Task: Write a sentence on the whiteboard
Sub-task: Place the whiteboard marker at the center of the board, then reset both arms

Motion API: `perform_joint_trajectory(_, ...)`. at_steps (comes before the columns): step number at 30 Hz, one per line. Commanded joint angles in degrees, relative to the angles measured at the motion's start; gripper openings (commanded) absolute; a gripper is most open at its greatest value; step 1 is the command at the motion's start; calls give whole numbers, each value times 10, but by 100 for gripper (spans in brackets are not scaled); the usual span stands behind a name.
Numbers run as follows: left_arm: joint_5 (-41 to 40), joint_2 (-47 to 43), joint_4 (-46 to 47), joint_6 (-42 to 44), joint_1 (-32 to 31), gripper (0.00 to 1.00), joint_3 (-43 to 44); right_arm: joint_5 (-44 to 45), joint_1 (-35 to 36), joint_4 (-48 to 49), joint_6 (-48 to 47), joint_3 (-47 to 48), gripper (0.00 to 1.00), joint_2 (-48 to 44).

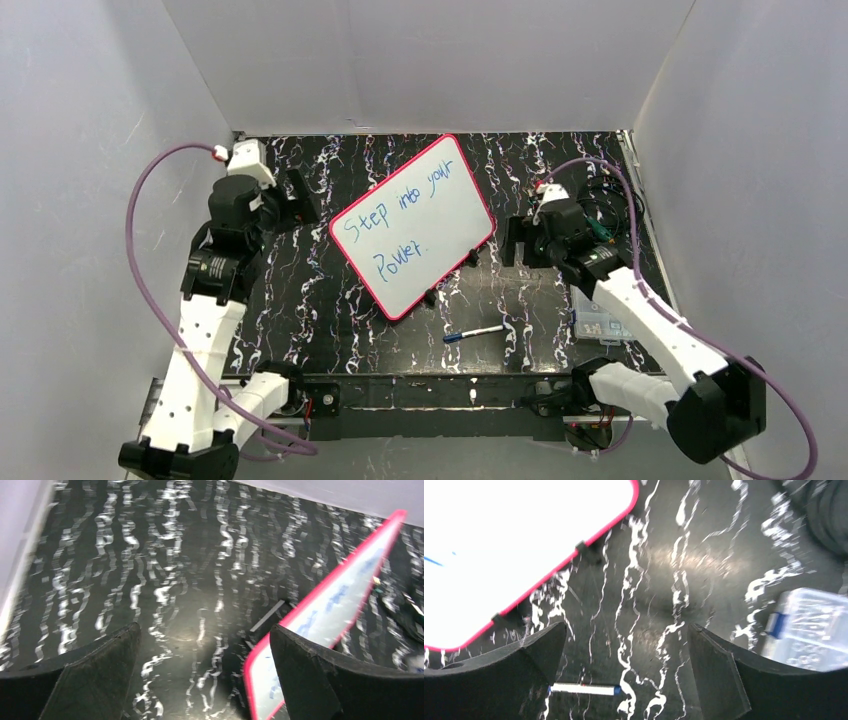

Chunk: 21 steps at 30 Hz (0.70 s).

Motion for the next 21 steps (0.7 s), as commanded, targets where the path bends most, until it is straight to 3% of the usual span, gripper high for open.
perform_joint_trajectory(1,-194,-61,-14,21,3,98,-47,157,-2,17,-20,45,99,-68)
perform_joint_trajectory(5,-256,-120,11,26,3,98,-114,232,-2,80,-65,22,99,-155)
perform_joint_trajectory(10,-228,-200,45,35,3,98,-192,258,-2,141,-113,-14,99,-235)
perform_joint_trajectory(21,-180,-239,63,61,3,98,-223,273,-2,130,-133,-12,99,-261)
